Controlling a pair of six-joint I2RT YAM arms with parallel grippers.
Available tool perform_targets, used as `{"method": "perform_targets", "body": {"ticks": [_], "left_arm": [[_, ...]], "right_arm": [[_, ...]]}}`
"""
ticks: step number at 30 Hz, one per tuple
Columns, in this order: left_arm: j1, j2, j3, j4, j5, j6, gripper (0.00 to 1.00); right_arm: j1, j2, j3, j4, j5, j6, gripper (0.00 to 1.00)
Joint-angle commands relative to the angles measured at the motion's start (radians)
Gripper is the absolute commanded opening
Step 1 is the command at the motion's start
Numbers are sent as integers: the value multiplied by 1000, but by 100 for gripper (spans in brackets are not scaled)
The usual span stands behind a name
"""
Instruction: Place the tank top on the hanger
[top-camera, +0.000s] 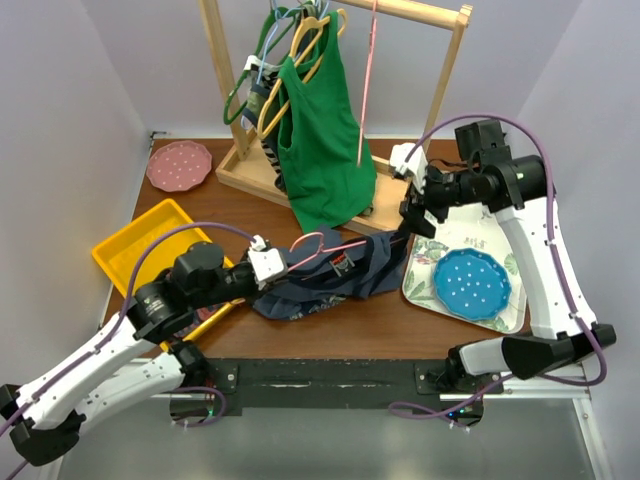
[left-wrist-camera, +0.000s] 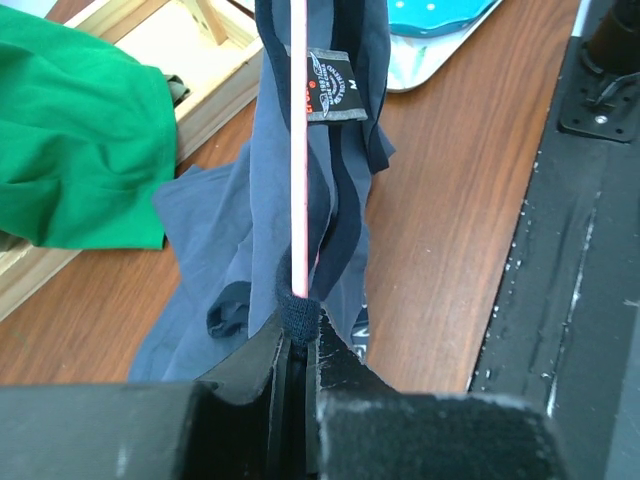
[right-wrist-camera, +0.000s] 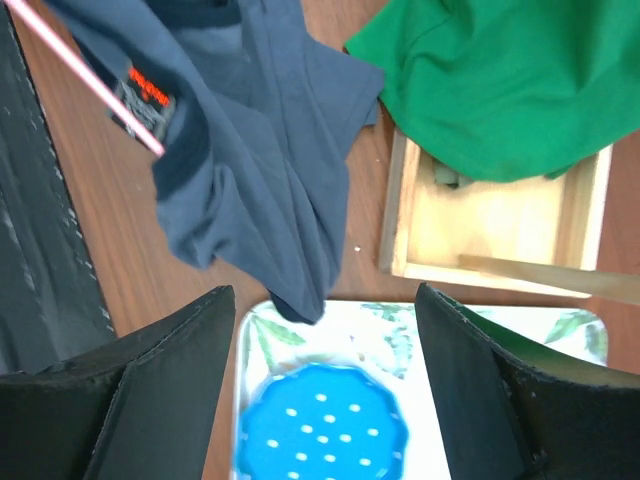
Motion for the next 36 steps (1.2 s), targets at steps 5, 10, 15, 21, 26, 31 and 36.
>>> {"method": "perform_targets", "body": {"ticks": [5,10,15,21,26,31,36], "left_arm": [[2,-58,61,-35,39,-25,0],[2,-93,54,-31,61,-53,0],[2,-104,58,-35,59,-65,0],[2,-118,70,-65,39,-65,0],[2,-118,67,-94,23,-57,0],[2,-127,70,-83,-22,-86,0],[2,-159,61,-75,-42,-171,0]], "right_arm": [[-1,-68,-102,-119,40,-247,77],[0,-24,-105,-108,-17,-239,73],[2,10,-64,-158,-89,-258,55],[5,13,-59,-160,-123,-250,22],[3,10,-57,-158,-86,-232,21],[-6,-19,-144,-52,-5,-129,66],[-66,-80,-241,92,-50,-15,73]]}}
